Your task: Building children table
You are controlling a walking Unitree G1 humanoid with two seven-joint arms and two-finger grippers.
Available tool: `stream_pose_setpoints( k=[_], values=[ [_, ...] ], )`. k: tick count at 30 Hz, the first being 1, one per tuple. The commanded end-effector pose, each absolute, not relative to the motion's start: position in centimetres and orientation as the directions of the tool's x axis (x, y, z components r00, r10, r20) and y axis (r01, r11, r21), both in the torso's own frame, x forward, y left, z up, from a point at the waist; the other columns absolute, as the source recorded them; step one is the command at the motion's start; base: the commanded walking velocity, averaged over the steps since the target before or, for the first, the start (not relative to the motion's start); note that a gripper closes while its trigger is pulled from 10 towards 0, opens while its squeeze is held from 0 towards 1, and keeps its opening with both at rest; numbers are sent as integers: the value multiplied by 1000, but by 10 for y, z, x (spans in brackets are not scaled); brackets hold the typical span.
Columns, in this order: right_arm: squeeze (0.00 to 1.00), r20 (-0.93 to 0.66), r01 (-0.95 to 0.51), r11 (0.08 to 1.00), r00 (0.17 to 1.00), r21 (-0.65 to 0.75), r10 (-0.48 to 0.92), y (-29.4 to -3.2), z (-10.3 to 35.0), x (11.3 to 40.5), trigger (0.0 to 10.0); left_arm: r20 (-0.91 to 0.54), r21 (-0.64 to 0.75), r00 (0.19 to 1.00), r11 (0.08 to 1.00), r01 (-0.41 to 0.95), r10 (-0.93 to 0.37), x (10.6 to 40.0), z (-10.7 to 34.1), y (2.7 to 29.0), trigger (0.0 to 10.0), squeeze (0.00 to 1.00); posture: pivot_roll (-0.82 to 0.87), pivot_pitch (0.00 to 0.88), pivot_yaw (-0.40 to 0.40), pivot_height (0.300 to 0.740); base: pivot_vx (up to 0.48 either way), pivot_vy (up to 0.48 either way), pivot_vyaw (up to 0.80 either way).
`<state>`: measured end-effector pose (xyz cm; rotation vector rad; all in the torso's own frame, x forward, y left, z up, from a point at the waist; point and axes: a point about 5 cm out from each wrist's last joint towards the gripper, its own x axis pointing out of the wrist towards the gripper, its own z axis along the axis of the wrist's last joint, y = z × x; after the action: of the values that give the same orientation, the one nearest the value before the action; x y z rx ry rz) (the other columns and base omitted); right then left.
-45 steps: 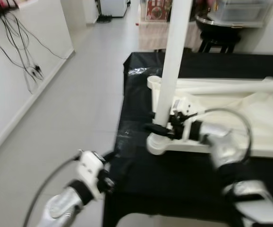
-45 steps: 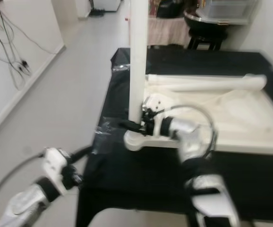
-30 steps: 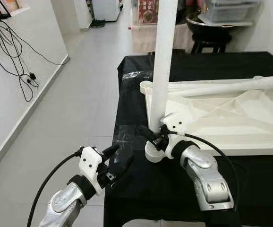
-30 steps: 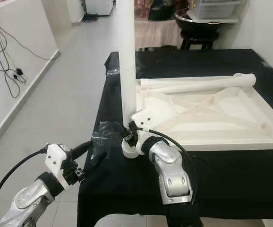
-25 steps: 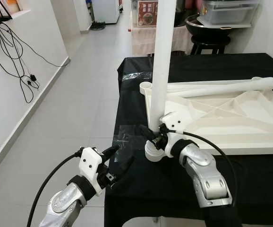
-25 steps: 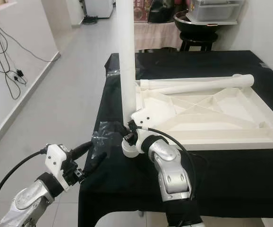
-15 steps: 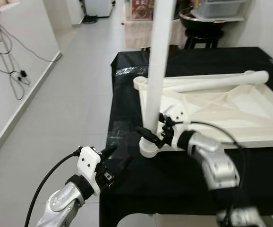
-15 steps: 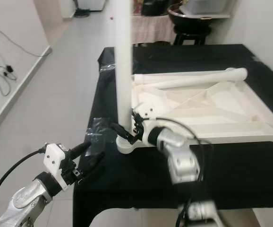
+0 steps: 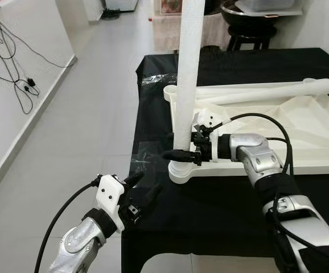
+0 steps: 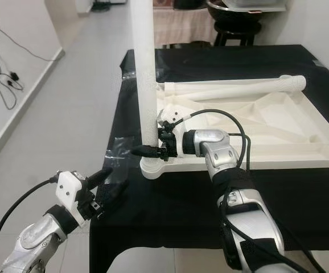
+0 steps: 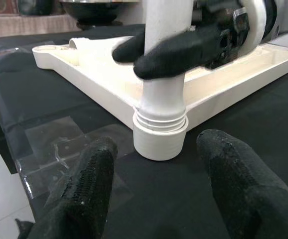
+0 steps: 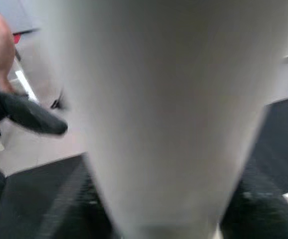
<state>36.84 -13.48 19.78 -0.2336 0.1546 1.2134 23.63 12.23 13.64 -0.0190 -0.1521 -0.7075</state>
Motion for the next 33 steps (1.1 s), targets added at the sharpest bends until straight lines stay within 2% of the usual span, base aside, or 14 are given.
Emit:
stream_pose_setpoints(
  k=[1, 6, 9, 12, 13, 14, 15, 16, 17, 20, 21, 22, 23, 33],
  values=[
    [0, -267, -942, 325, 335, -83, 904, -137, 193, 369, 0, 134, 35, 750, 760, 649, -647, 233, 134, 122, 10000, 0, -30, 132, 6, 740, 0, 0, 0],
    [0, -257, -952, 297, 307, -77, 916, -149, 193, 367, 0, 136, 32, 751, 760, 649, -647, 233, 135, 121, 10000, 0, -61, 140, 9, 740, 0, 0, 0],
    [0, -237, -944, 315, 329, -95, 914, -159, 193, 364, 0, 135, 30, 749, 758, 651, -649, 234, 135, 121, 10000, 0, -67, 141, 15, 740, 0, 0, 0],
    [0, -169, -853, 497, 520, -161, 838, -178, 188, 356, 0, 133, 30, 749, 758, 651, -649, 235, 135, 123, 10000, 0, -83, 147, 30, 740, 0, 0, 0],
    [0, -169, -853, 497, 520, -161, 838, -178, 188, 356, 0, 133, 30, 749, 758, 651, -649, 235, 135, 123, 10000, 0, -83, 147, 30, 740, 0, 0, 0],
    [0, -154, -811, 567, 585, -147, 797, -178, 183, 352, 0, 133, 30, 750, 759, 651, -648, 236, 135, 124, 10000, 0, -91, 148, 34, 740, 0, 0, 0],
    [0, -154, -811, 567, 585, -147, 797, -178, 183, 352, 0, 133, 30, 750, 759, 651, -648, 236, 135, 124, 10000, 0, -91, 148, 34, 740, 0, 0, 0],
    [0, -147, -771, 621, 636, -140, 757, -175, 175, 346, 0, 132, 29, 751, 760, 650, -647, 236, 135, 126, 10000, 0, -97, 148, 37, 740, 0, 0, 0],
    [0, -126, -688, 717, 726, -112, 676, -161, 163, 338, 0, 132, 28, 752, 761, 648, -645, 238, 135, 128, 10000, 0, -104, 148, 50, 740, 0, 0, 0],
    [0, -114, -626, 775, 779, -90, 616, -153, 155, 332, 0, 132, 26, 753, 762, 647, -644, 238, 136, 129, 10000, 0, -104, 148, 50, 740, 0, 0, 0],
    [0, -77, -525, 851, 849, 5, 523, -136, 143, 323, 0, 131, 26, 754, 763, 646, -643, 239, 136, 130, 10000, 0, -112, 148, 59, 740, 0, 0, 0],
    [0, -77, -525, 851, 849, 5, 523, -136, 143, 323, 0, 131, 26, 754, 763, 646, -643, 239, 136, 130, 10000, 0, -112, 148, 59, 740, 0, 0, 0],
    [0, -47, -506, 857, 862, -94, 504, -122, 147, 317, 0, 129, 27, 755, 763, 646, -643, 241, 136, 132, 10000, 0, -114, 146, 65, 740, 0, 0, 0],
    [0, -114, -550, 832, 834, -78, 540, -111, 140, 313, 0, 141, 23, 768, 778, 628, -624, 245, 136, 130, 10000, 0, -103, 127, 40, 740, 0, 0, 0]
  ],
)
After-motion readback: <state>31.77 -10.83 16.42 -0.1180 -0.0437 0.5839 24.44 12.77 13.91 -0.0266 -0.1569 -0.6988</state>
